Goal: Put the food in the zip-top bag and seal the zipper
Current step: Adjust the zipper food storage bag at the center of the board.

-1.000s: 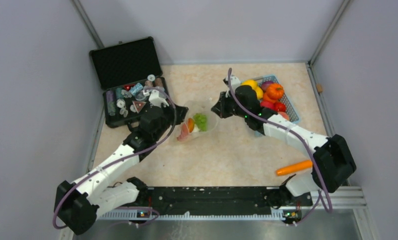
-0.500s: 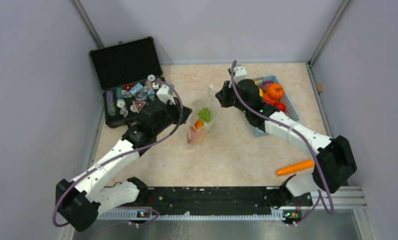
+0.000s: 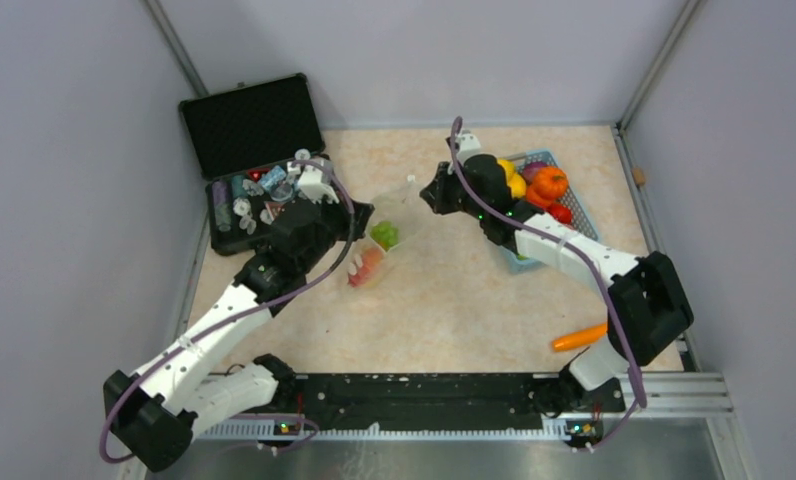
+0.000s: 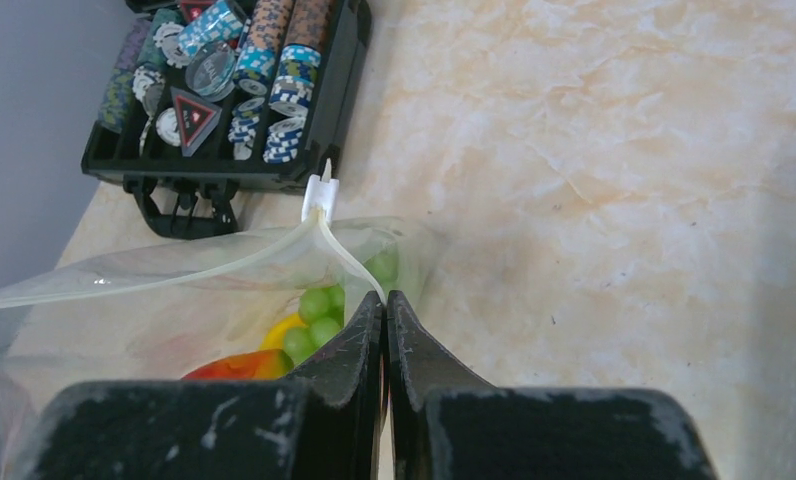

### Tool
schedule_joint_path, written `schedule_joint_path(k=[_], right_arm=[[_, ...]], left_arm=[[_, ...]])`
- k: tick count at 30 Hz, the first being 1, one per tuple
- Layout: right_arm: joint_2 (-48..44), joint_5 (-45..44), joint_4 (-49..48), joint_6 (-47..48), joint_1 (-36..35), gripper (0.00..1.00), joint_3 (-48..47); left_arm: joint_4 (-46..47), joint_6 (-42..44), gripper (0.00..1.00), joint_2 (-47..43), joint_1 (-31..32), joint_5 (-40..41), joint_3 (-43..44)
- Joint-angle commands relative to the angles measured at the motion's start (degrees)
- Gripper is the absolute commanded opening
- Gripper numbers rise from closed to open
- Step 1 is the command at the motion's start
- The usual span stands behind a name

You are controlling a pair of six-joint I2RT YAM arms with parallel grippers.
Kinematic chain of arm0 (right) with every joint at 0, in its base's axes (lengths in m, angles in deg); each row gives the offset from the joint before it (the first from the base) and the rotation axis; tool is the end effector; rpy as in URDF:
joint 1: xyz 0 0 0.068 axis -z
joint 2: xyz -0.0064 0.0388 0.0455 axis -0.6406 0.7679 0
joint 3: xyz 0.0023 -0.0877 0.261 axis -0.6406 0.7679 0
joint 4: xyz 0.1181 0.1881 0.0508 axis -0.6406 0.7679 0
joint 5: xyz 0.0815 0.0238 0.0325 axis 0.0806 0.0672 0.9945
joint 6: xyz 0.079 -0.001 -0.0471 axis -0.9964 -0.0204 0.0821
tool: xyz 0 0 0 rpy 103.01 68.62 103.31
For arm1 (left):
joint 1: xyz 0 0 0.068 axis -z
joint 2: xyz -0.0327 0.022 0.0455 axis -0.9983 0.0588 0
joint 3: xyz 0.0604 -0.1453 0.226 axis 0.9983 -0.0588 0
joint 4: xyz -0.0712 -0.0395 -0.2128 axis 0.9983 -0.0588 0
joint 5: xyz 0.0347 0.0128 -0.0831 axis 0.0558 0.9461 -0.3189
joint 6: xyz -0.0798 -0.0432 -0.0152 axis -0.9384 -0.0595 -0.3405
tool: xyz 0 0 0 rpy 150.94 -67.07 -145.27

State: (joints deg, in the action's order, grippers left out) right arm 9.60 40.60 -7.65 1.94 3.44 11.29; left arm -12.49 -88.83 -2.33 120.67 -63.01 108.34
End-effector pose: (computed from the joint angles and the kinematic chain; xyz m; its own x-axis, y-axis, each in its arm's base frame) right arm 0.2984 0.2237 0.3004 -0.4844 0.1220 -0.8663 -0.4701 0.7988 0.3754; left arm 0.2017 -0.1259 0.3397 -0.3675 -0.3567 -0.8589 0.3325 0.8121 -0.4795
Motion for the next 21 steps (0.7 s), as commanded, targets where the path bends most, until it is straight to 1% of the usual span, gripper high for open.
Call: schedule_joint_path(k=[1, 4, 7, 9, 10, 12, 14, 16, 18, 21], right_arm=[[0.5, 2.9, -4.9, -1.5, 1.6, 0.0, -4.0], [2.0, 3.7, -2.3, -1.0, 2.2, 0.0, -6.4], [3.5, 4.1, 1.0, -0.3, 2.7, 0.02, -7.0], [3.8, 3.0, 5.3, -1.9, 3.2, 0.04, -7.8], [3.6, 3.0, 7.0, -2.4, 3.6, 0.05, -8.0], [2.3, 2.4, 7.6, -2.4, 3.8, 0.08, -7.3], [1.2, 1.3, 7.4, -1.8, 3.8, 0.14, -6.7], [0.6, 0.6, 7.9, -0.9, 3.9, 0.15, -6.7], [0.8, 0.9, 8.9, -0.3, 4.0, 0.23, -7.2], [1.3, 2.1, 9.9, -0.1, 4.1, 0.25, -7.5]], left_arm=[[2.4, 0.1, 0.02, -1.1, -0.1, -1.3, 1.0], [5.6, -0.6, 0.04, -0.3, -0.2, -4.1, -0.5], [5.0, -1.7, 0.03, 2.6, -0.1, -5.3, -0.4], [5.0, -3.8, 0.02, 4.7, -0.1, -5.7, -0.5], [5.7, -5.2, 0.01, 5.8, -0.1, -7.1, -0.8], [7.9, -7.7, 0.0, 7.9, -0.1, -10.3, -1.4], [10.9, -9.2, 0.0, 9.6, -0.1, -12.3, -1.9], [11.6, -9.1, 0.0, 10.6, -0.1, -12.4, -1.5], [10.5, -8.1, 0.0, 10.9, -0.1, -11.4, -0.4], [8.8, -6.4, 0.0, 10.7, -0.1, -10.0, 0.9]])
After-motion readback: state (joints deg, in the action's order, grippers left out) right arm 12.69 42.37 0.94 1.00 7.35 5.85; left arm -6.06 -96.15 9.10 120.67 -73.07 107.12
